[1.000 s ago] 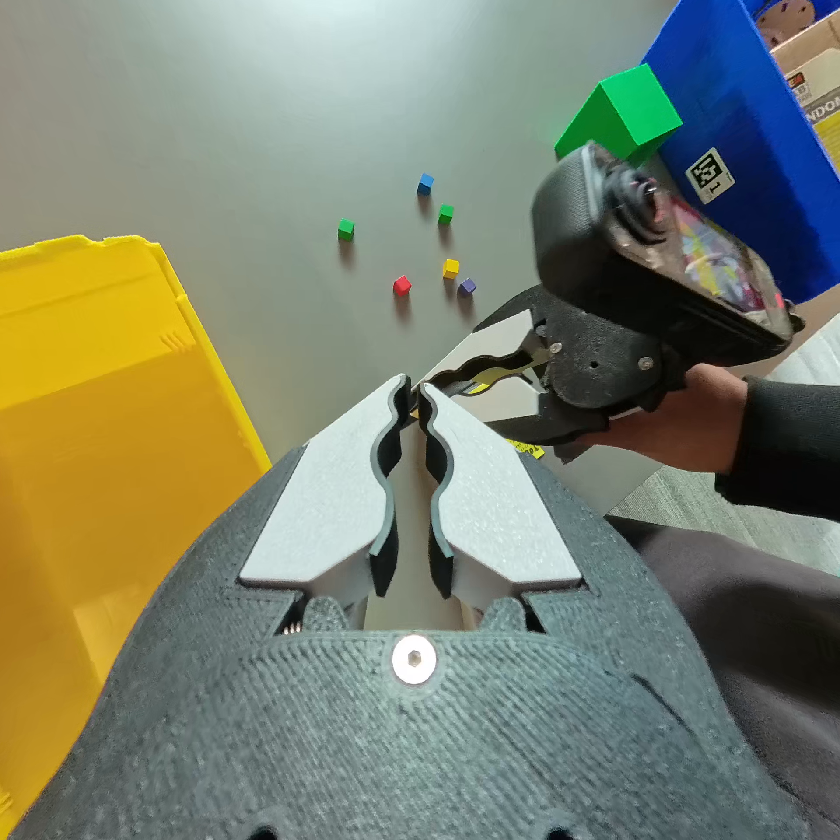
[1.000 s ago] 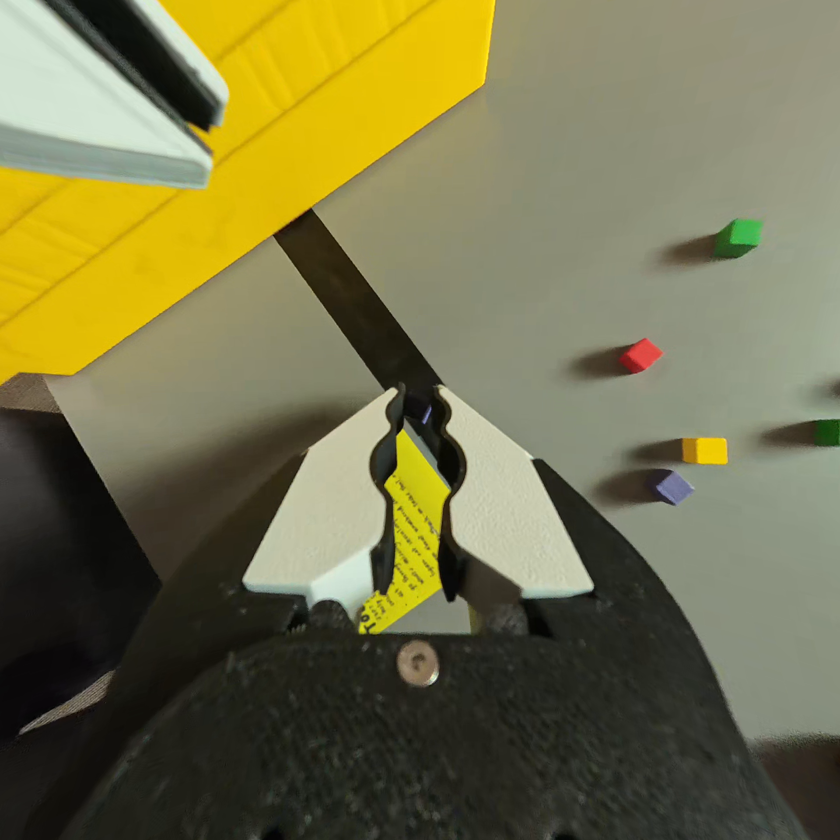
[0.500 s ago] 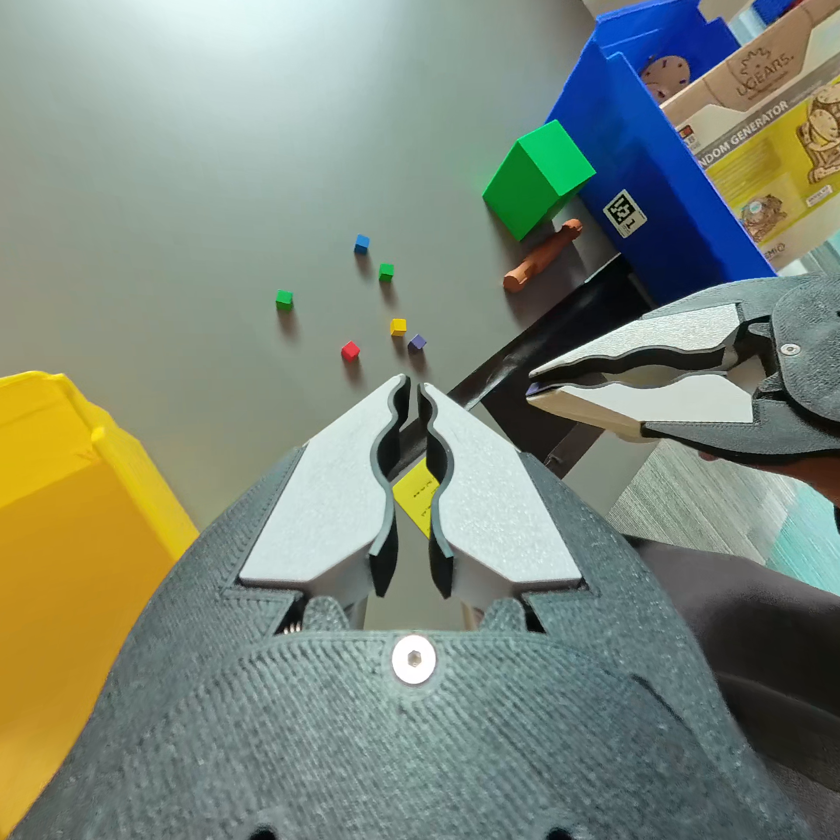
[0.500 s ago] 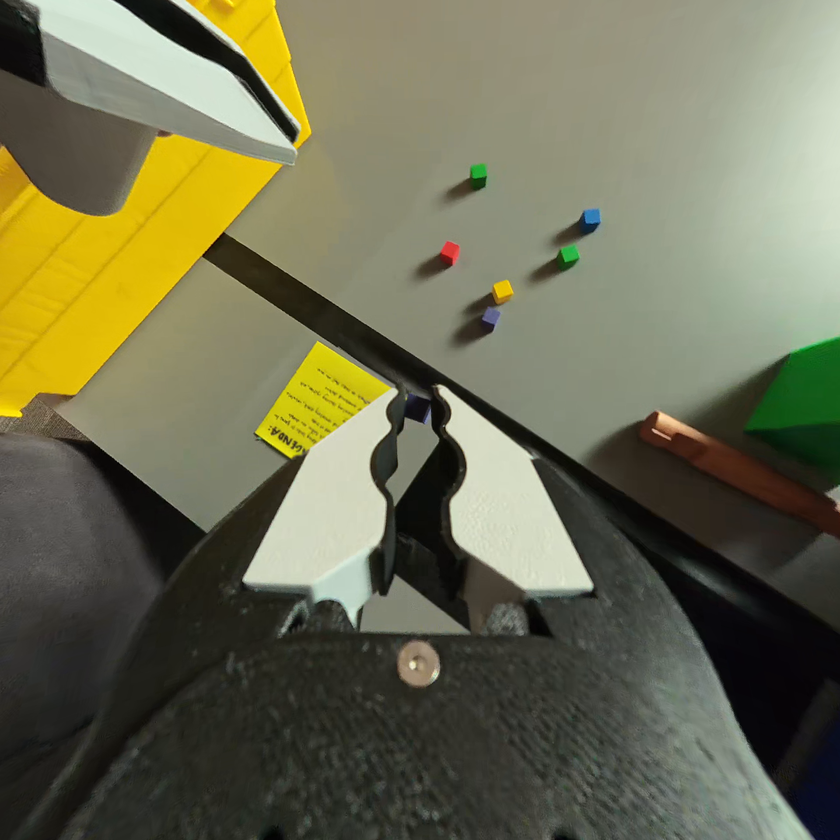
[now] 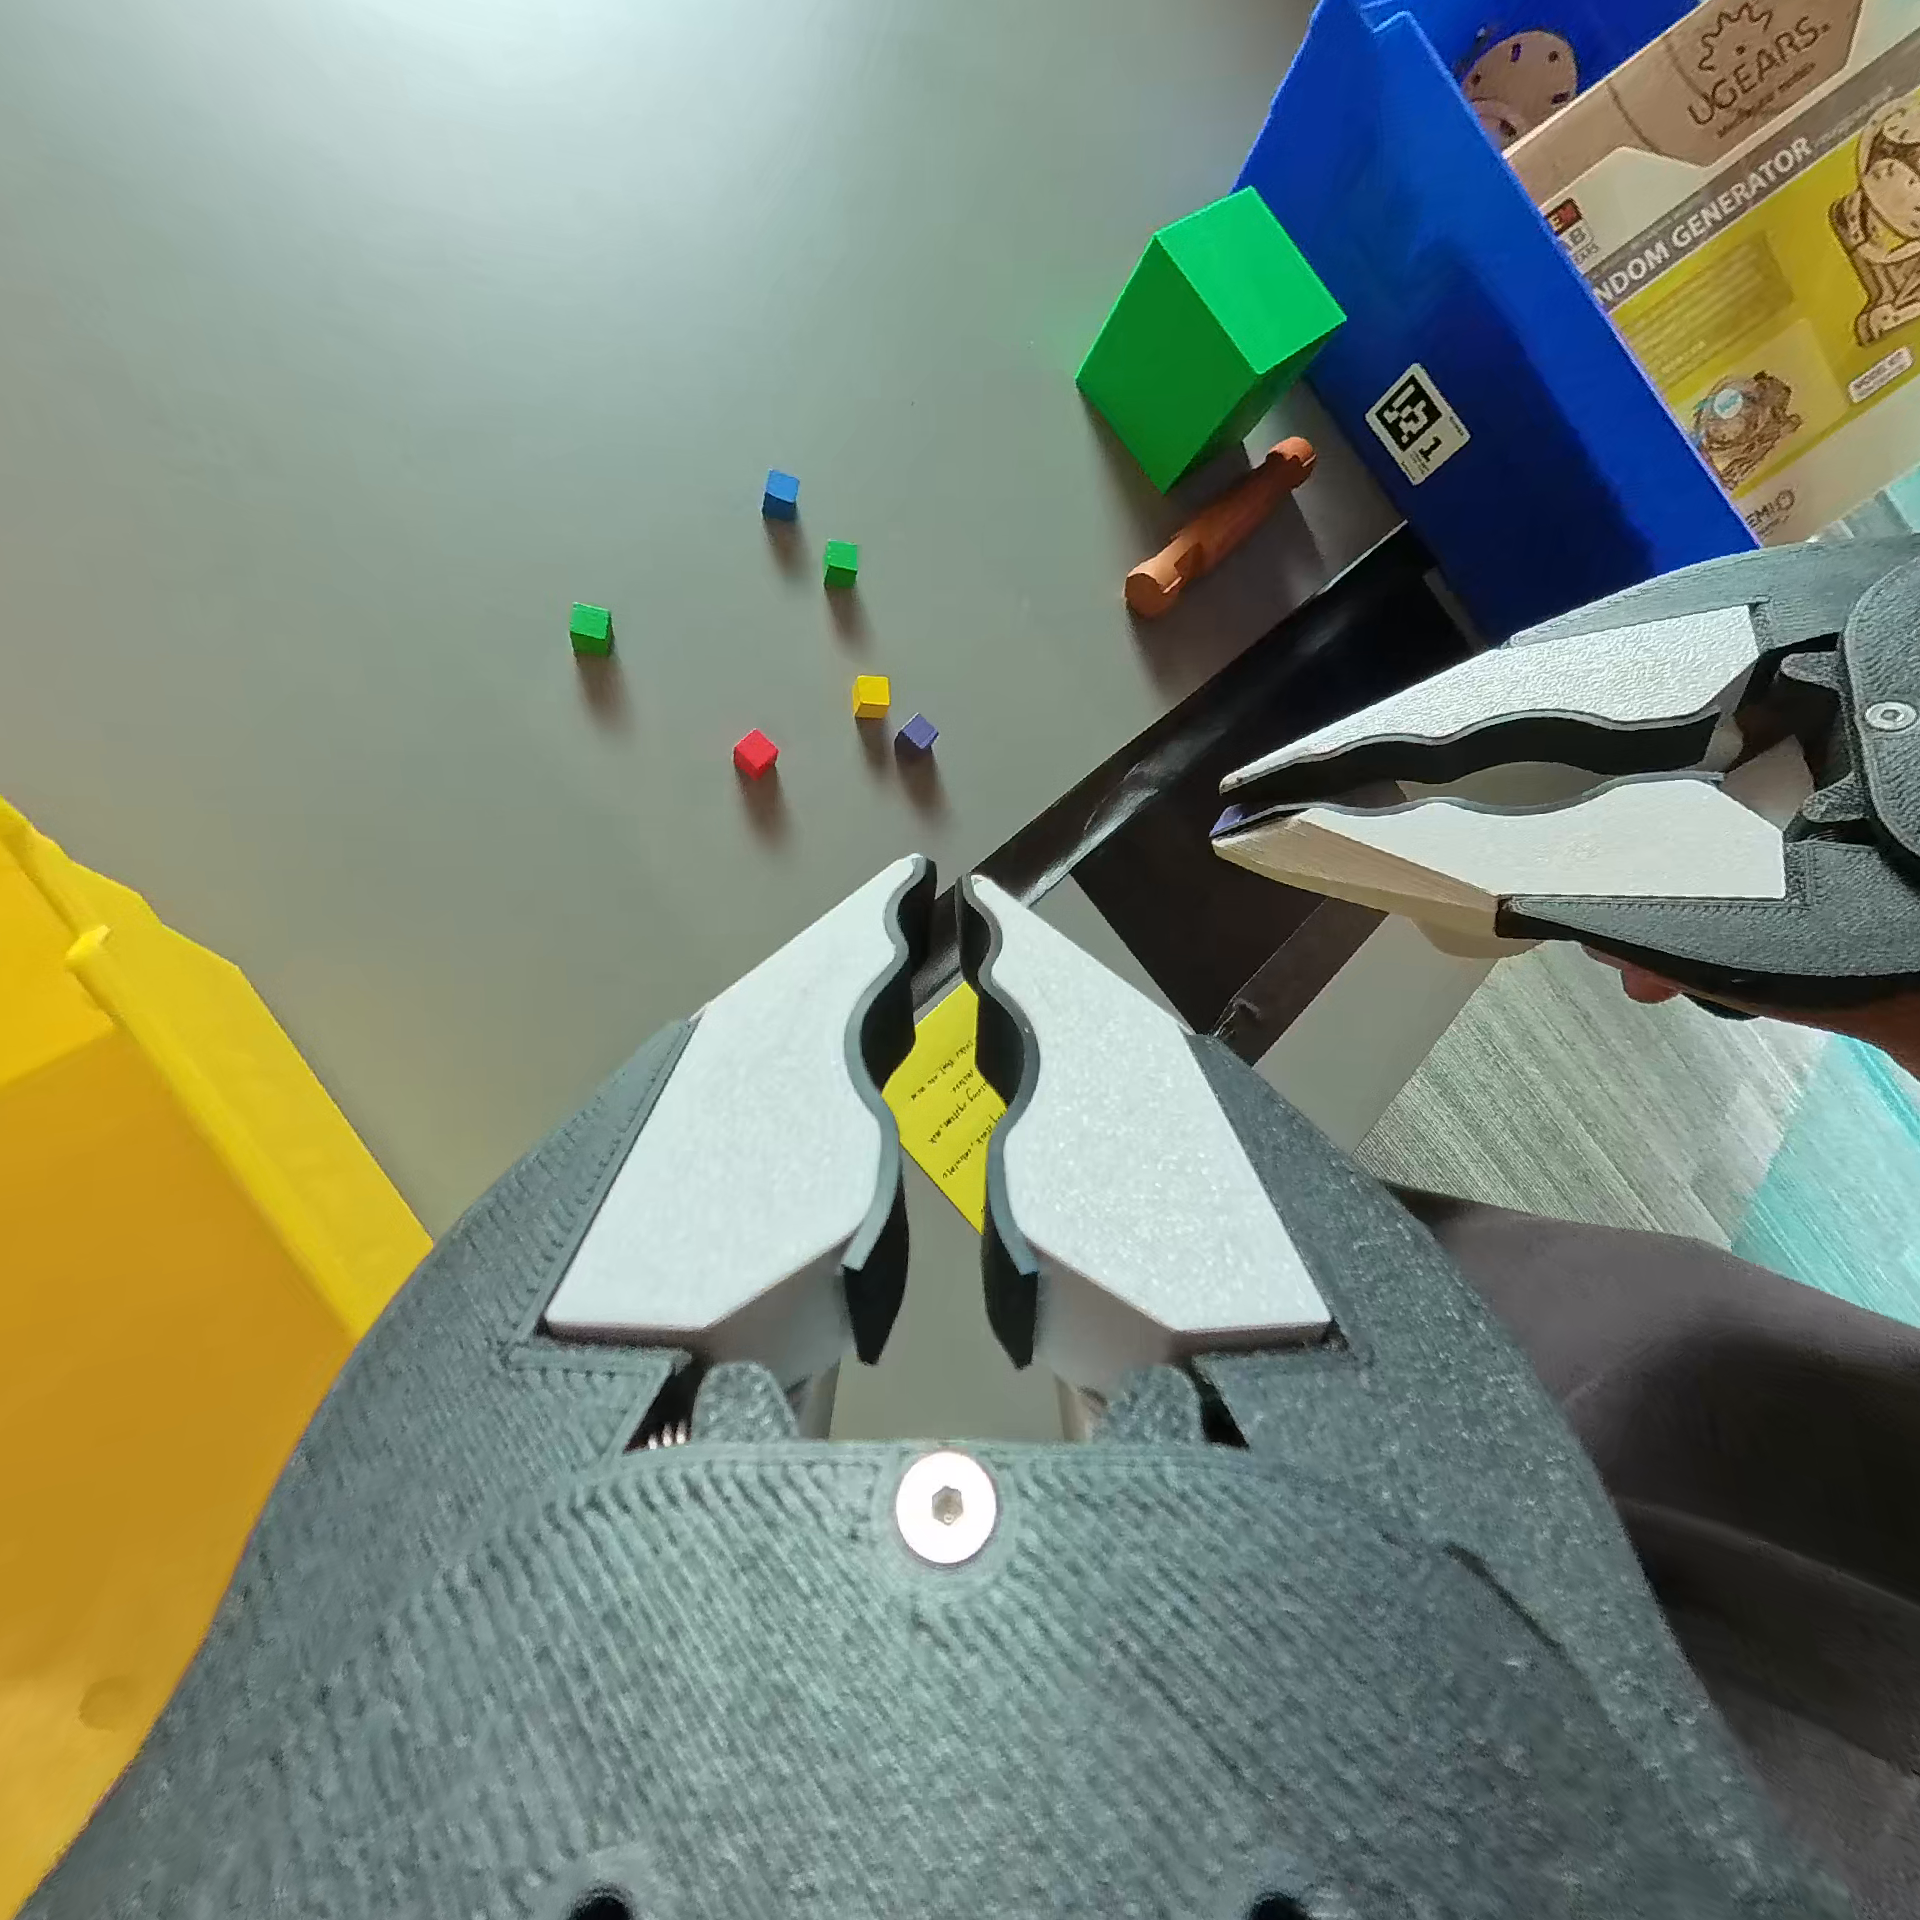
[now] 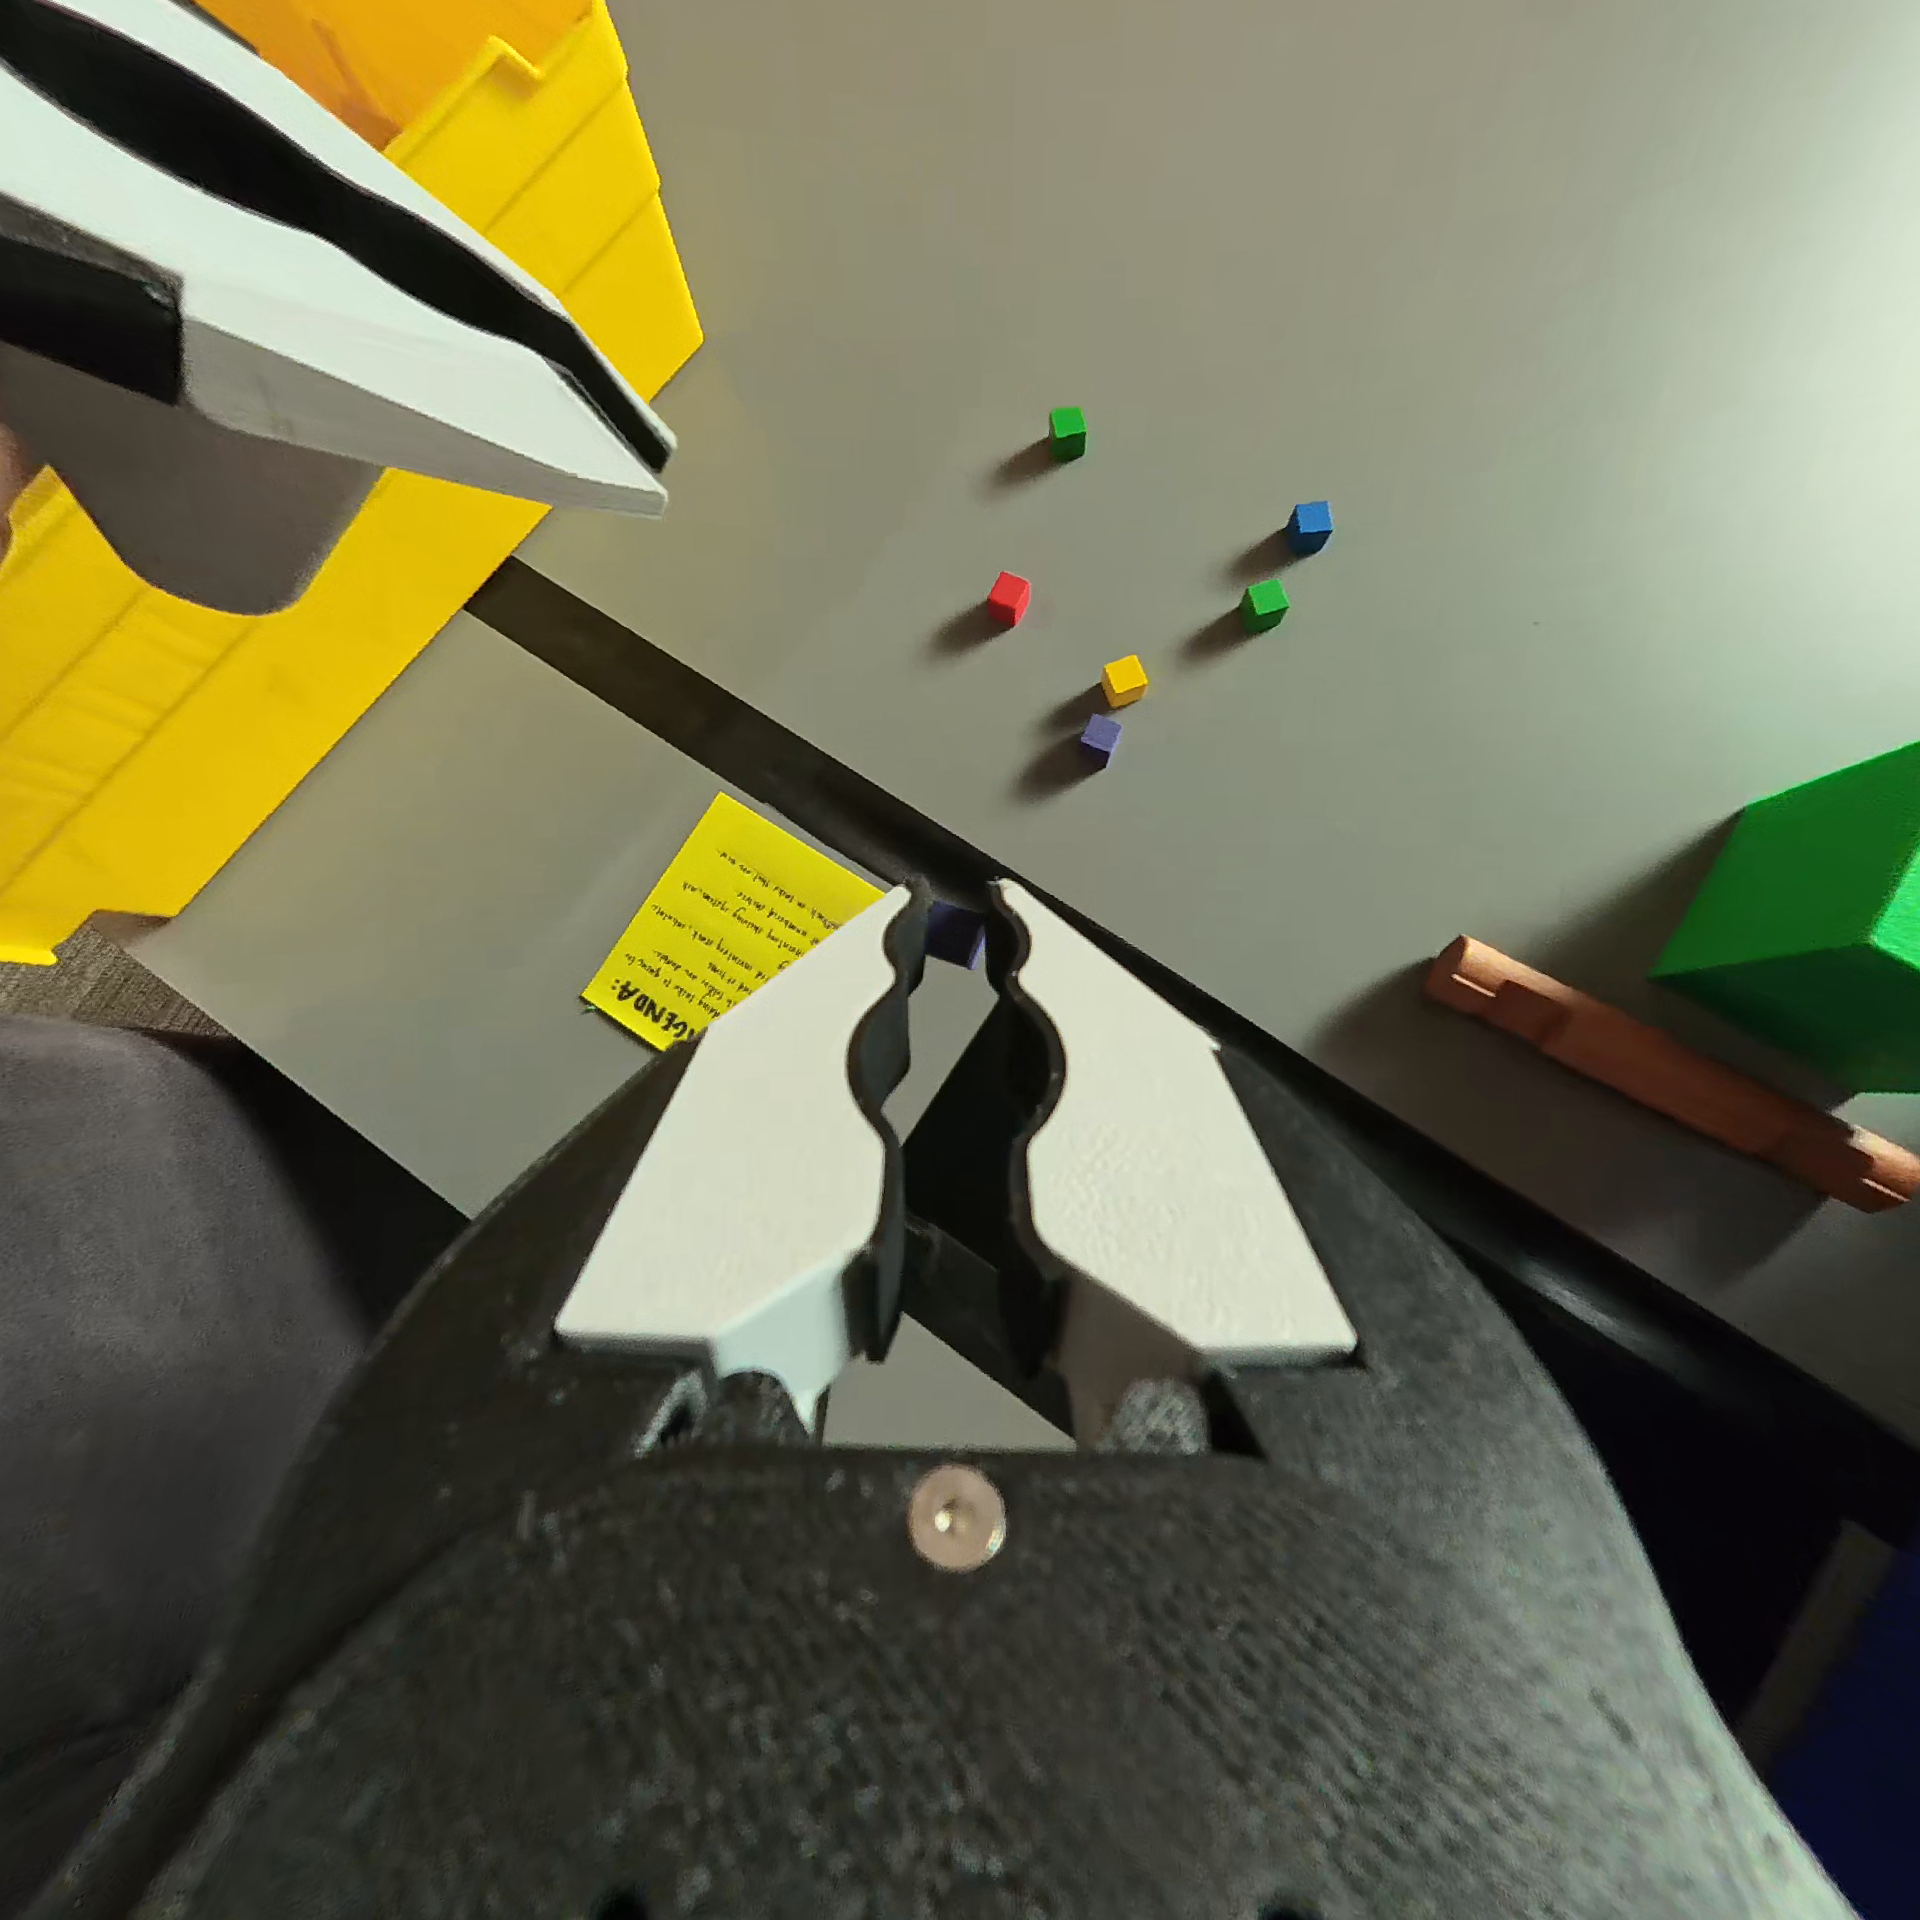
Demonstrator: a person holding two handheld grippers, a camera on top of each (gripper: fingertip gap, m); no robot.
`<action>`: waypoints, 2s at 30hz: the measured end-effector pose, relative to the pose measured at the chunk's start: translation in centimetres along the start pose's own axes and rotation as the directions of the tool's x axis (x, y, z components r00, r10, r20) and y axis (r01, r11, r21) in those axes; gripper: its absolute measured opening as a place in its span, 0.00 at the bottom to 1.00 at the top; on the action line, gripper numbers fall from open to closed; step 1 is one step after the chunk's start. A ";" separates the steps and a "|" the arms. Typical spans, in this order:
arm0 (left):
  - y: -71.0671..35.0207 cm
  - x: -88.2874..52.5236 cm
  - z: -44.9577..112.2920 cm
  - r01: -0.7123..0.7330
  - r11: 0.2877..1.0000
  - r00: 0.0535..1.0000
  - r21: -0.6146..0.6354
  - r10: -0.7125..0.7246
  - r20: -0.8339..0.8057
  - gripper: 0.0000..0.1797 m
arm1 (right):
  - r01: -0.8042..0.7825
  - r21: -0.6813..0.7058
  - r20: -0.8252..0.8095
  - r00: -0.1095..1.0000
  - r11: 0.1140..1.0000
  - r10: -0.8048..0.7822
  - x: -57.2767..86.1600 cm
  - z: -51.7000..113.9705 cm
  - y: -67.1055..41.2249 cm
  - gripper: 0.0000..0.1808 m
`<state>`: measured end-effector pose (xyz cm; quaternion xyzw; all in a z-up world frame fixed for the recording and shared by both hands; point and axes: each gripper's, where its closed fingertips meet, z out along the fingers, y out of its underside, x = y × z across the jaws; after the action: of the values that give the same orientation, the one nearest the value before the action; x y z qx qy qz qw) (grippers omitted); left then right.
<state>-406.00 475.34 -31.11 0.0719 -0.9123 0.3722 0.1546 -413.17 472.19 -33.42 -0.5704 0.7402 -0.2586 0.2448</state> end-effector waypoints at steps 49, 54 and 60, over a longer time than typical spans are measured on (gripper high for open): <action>2.3 -6.0 11.0 0.029 0.986 0.952 -0.161 0.022 0.304 0.05 | 0.279 -0.039 0.272 0.927 0.960 -0.258 4.2 9.1 -0.4 0.05; 3.1 -6.1 10.5 0.046 0.986 0.962 -0.158 -0.001 0.274 0.05 | 0.304 -0.060 0.242 0.929 0.951 -0.282 3.7 10.1 -0.7 0.05; 3.0 -6.2 10.5 0.024 0.985 0.970 -0.169 0.018 0.242 0.08 | 0.316 -0.088 0.225 0.930 0.945 -0.290 3.6 10.8 -0.6 0.05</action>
<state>-403.30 470.20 -42.25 0.1046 -0.9529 0.2807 0.0480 -406.50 467.45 -41.33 -0.7159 0.6278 -0.1858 0.2427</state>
